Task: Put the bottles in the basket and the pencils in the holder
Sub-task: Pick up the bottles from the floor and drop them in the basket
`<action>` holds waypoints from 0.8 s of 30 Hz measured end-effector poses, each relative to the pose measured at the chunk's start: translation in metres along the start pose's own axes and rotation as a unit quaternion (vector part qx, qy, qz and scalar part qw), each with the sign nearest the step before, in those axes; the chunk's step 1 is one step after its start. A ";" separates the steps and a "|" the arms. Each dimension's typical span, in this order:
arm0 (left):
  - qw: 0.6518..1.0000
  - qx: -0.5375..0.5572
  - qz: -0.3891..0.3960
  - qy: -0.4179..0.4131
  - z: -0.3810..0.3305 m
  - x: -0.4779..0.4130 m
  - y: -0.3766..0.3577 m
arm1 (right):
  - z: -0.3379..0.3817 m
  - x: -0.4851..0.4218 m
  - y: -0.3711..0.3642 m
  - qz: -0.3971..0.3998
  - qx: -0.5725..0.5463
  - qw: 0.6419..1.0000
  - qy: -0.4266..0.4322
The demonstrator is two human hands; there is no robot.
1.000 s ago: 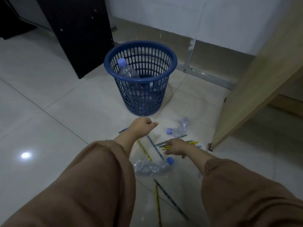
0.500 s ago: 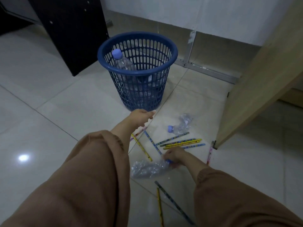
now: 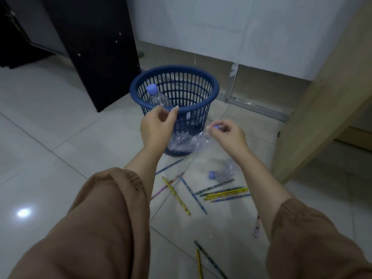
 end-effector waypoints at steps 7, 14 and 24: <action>0.995 0.023 -0.086 -0.036 -0.018 -0.009 0.028 | 0.103 0.024 0.070 -0.274 -0.062 0.925 0.254; 0.997 -0.025 -0.020 -0.070 -0.022 0.000 -0.006 | 0.107 -0.031 0.015 -0.103 0.114 0.967 0.201; 0.989 -0.092 0.095 -0.070 -0.007 0.012 -0.084 | 0.051 -0.045 0.039 -0.067 0.123 0.982 0.125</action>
Point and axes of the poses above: each hand's wrist, its own x-axis away from the middle knuckle, its own y-axis out of the back of the hand, z = x × y, the point moved 9 cm from there along -x, towards the middle knuckle, and after that the axes turned 12 degrees about z, right-handed, at the moved point
